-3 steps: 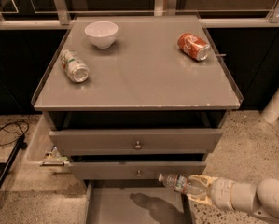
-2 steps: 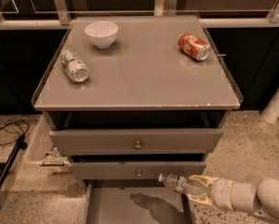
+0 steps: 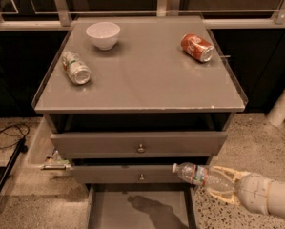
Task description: Pick water bottle from bottom drawer and place on counter
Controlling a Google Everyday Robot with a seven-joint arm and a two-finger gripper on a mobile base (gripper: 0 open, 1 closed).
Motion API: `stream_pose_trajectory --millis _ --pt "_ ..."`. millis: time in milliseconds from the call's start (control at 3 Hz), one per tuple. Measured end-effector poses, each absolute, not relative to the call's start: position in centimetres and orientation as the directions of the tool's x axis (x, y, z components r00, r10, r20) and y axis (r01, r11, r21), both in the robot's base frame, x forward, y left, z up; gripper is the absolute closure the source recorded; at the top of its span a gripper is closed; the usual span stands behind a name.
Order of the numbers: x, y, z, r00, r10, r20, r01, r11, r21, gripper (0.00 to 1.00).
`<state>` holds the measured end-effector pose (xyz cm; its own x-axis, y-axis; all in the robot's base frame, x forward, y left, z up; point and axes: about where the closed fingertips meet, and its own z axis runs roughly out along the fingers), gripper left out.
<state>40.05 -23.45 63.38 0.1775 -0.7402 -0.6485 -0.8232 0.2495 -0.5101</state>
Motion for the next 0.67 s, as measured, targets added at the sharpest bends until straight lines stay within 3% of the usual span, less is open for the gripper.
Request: stream_pose_trajectory --millis 667 --pt "37.3 -20.4 77.0 0.397 -0.736 -0.549 -0.74 0.097 -0.665 1.0"
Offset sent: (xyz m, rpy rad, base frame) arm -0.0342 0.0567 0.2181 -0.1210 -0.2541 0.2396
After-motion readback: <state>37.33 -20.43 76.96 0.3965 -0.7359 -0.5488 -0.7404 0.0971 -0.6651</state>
